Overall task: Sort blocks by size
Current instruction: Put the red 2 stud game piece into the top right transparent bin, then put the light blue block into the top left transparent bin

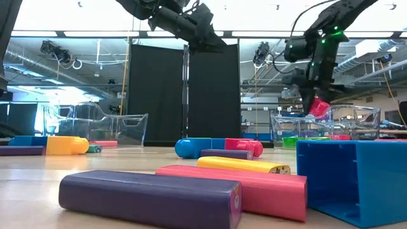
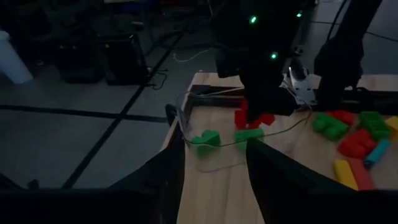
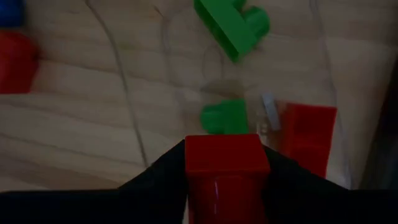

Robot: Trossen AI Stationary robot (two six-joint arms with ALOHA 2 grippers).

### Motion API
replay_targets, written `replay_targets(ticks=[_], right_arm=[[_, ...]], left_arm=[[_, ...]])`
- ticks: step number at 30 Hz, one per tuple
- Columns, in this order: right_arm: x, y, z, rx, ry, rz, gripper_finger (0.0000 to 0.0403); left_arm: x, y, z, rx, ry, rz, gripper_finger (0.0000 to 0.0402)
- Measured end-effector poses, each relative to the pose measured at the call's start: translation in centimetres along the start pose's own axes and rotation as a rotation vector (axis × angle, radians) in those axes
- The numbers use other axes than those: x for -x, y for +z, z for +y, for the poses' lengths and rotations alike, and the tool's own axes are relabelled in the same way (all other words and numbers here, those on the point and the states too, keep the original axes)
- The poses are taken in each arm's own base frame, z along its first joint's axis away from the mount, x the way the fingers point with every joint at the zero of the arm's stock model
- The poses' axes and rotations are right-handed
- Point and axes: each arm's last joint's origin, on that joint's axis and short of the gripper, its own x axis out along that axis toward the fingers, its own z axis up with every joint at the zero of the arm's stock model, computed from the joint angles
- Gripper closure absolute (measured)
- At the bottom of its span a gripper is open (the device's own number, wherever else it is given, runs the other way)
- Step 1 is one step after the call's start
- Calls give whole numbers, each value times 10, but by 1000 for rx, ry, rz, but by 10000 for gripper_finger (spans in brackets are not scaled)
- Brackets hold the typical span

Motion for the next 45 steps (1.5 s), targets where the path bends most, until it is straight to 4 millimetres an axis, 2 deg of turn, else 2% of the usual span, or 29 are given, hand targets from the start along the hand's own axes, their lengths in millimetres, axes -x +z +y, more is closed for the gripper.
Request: replay_targets(ticks=[6, 11, 16, 22, 30, 36, 39, 45], right_arm=[[-5, 1, 0, -1, -23, 24, 152], [-2, 0, -1, 1, -21, 9, 127], [12, -3, -4, 0, -8, -53, 134], [42, -12, -11, 5, 66, -162, 153], [79, -38, -14, 10, 199, -272, 161], [96, -58, -10, 91, 302, -299, 164], [102, -69, -6, 172, 339, -306, 171], [108, -93, 10, 342, 408, -296, 196]], left_arm=[[0, -6, 0, -30, -4, 62, 224], [0, -9, 1, -64, 24, 94, 224], [0, -9, 1, -65, 45, 103, 224], [0, -10, -1, -101, 37, 115, 224], [-2, -8, -12, -183, 114, 144, 224], [-1, -4, -18, -114, 200, 134, 224], [4, -4, -23, -115, 178, 177, 224], [29, 0, -33, -33, 122, 263, 224]])
